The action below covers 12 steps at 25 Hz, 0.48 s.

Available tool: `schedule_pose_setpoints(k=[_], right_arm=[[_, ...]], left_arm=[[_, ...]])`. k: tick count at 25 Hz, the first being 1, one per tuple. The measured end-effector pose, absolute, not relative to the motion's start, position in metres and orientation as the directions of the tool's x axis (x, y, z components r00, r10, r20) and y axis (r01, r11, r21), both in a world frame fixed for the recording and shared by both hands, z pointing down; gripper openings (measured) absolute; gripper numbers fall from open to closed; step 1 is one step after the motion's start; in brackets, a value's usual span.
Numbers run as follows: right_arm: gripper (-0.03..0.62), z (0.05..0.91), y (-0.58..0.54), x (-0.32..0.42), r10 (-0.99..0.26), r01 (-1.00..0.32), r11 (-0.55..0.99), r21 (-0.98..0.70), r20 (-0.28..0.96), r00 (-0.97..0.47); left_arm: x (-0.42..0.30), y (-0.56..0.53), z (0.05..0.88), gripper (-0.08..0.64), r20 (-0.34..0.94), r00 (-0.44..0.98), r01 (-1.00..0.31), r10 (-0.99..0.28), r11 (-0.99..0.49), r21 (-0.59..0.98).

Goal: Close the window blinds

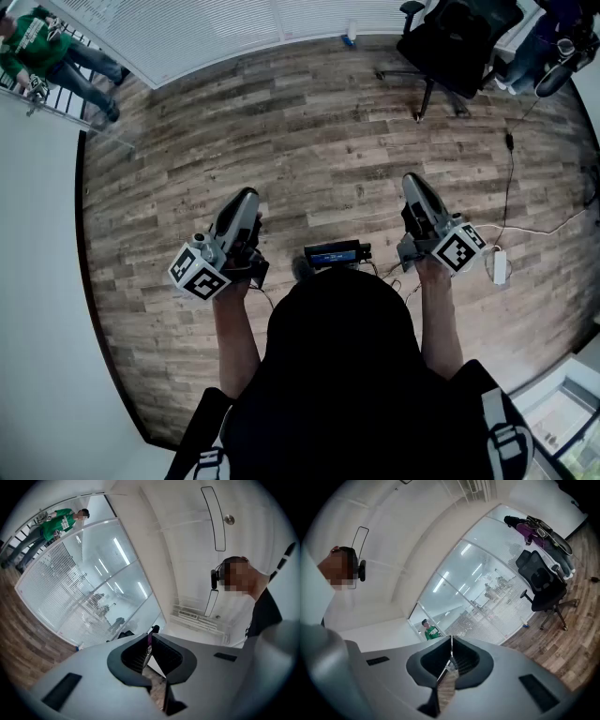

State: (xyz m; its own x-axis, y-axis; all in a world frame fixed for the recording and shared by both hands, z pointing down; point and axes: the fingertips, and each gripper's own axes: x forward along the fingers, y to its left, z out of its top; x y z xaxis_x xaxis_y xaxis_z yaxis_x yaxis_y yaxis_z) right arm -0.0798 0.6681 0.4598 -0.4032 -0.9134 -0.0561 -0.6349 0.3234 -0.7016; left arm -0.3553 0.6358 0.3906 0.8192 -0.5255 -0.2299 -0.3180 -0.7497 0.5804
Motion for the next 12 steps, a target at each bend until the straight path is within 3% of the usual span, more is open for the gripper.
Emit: schedule_pose_setpoints(k=[12], right_arm=[[0.017,0.4636,0.6659,-0.0793,-0.907,-0.626,0.334,-0.705,-0.061,-0.416]], left_arm=[[-0.3476,0.6359,0.3931,0.015,-0.228,0.823,-0.316,-0.521,-0.753,0.577]])
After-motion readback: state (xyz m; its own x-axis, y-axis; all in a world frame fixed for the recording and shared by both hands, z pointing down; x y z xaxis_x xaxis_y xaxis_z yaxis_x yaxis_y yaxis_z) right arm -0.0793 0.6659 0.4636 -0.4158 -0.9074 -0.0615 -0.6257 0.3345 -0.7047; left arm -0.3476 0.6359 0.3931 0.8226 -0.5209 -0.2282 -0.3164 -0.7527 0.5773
